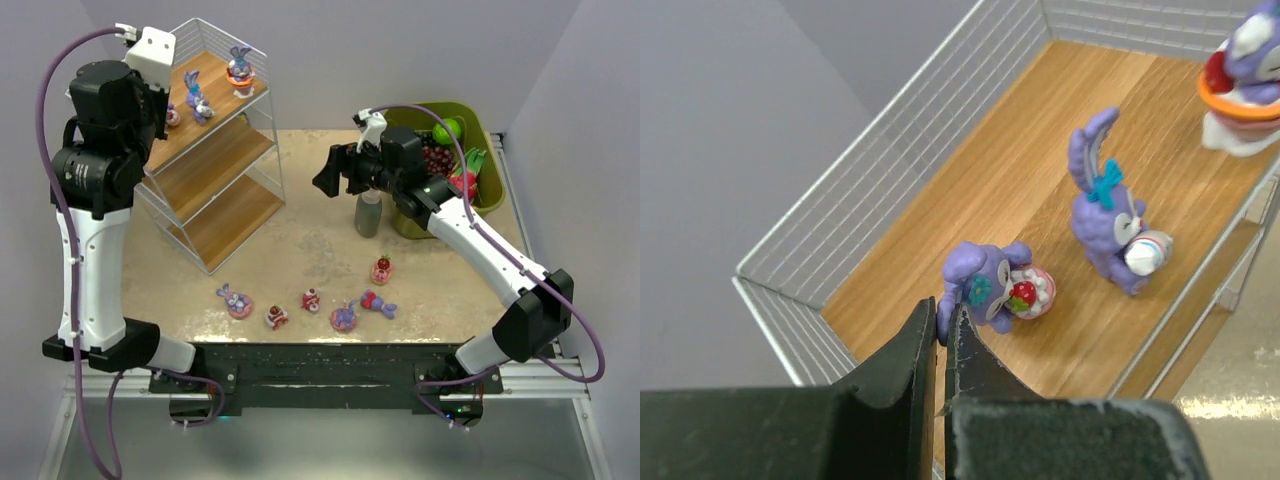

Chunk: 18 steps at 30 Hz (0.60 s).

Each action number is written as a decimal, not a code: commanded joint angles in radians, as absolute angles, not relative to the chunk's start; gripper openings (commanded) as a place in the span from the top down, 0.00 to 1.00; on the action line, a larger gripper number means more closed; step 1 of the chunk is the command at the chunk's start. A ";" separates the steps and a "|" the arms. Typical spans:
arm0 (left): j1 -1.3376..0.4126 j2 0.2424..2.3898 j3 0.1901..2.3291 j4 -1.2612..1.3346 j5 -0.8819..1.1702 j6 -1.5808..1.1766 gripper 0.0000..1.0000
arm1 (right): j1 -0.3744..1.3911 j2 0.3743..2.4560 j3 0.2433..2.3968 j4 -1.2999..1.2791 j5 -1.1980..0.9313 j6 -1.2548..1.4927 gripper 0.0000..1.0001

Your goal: Place and organize the plastic toys onto the shelf

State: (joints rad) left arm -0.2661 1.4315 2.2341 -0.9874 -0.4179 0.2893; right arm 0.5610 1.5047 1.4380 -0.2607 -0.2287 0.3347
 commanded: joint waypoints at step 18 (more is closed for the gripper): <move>-0.011 1.427 2.341 -1.048 0.054 0.302 1.00 | 0.560 1.485 1.517 -0.290 -0.229 0.278 0.11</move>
